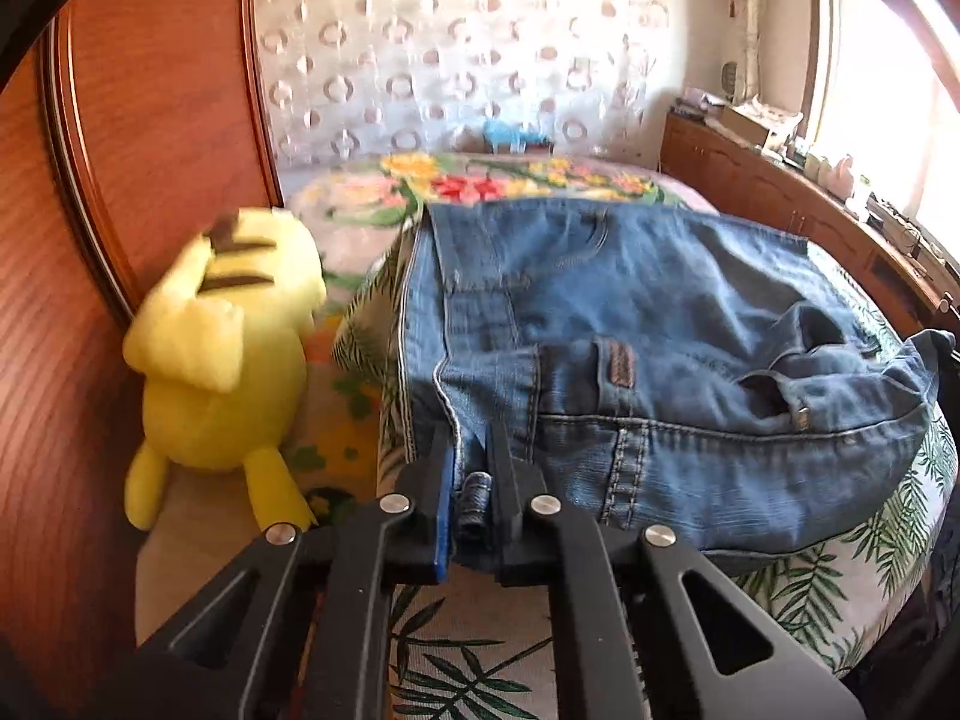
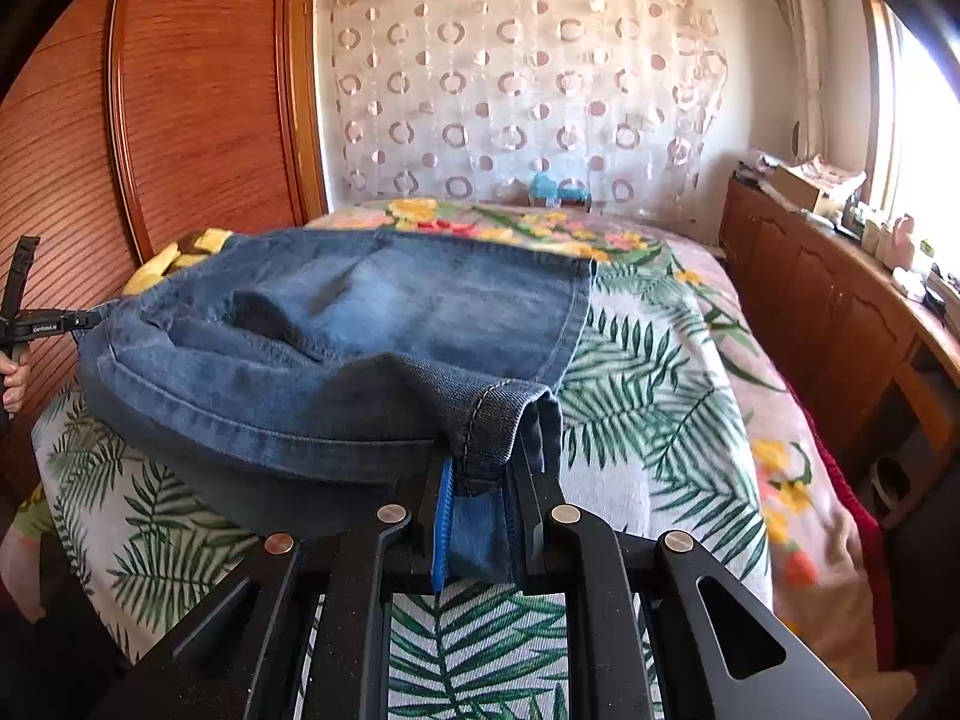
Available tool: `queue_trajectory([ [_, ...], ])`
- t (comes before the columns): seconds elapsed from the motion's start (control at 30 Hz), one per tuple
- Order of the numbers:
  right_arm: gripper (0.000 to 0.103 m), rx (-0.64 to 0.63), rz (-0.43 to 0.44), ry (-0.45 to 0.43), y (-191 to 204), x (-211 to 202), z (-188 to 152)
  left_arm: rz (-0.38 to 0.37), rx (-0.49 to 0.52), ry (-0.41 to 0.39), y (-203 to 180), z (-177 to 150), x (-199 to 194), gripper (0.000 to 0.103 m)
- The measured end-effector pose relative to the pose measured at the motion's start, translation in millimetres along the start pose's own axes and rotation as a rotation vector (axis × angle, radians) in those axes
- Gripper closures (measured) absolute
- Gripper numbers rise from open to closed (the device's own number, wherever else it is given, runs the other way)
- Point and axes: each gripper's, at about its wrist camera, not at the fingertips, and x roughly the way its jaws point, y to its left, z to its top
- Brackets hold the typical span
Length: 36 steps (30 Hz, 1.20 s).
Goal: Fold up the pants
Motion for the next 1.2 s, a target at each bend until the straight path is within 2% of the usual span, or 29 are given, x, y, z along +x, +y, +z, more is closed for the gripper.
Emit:
queue_trajectory([
  [0.17, 0.088, -0.007, -0.009, -0.039, -0.8, -8.8, 9.0, 0.034, 0.047, -0.049, -9.4, 12.8, -17.1, 0.093],
  [0.4, 0.088, -0.019, -0.005, -0.031, 3.4, -3.1, -2.0, 0.042, 0.126, 0.052, -18.6, -7.9, -7.6, 0.084],
  [0.53, 0.088, -0.014, -0.002, -0.016, 1.6, 1.5, -2.9, 0.017, 0.112, 0.06, -15.1, -21.9, -12.9, 0.078],
  [0.77, 0.088, -0.014, -0.005, -0.01, 1.5, 4.4, -1.6, -0.072, 0.067, -0.023, -10.0, -10.4, -21.6, 0.078],
  [0.9, 0.088, -0.016, -0.008, -0.007, 1.7, 3.9, -2.0, -0.055, 0.058, 0.01, -5.7, 0.4, -3.9, 0.078],
  [0.97, 0.088, -0.017, -0.008, -0.007, 1.1, 2.8, -3.3, -0.059, 0.061, 0.02, -3.5, 1.5, 2.5, 0.083],
  [1.0, 0.088, -0.017, -0.008, -0.006, 0.7, 2.3, -3.9, -0.059, 0.063, 0.024, -3.3, 1.0, 3.7, 0.091],
  [1.1, 0.088, -0.016, -0.008, -0.011, 1.4, 1.7, -4.3, -0.039, 0.065, 0.01, -4.6, -0.3, -3.0, 0.094],
  [1.2, 0.088, -0.004, -0.007, -0.032, -0.5, -3.1, -5.2, 0.0, 0.051, -0.062, -2.8, 3.6, -22.9, 0.095],
])
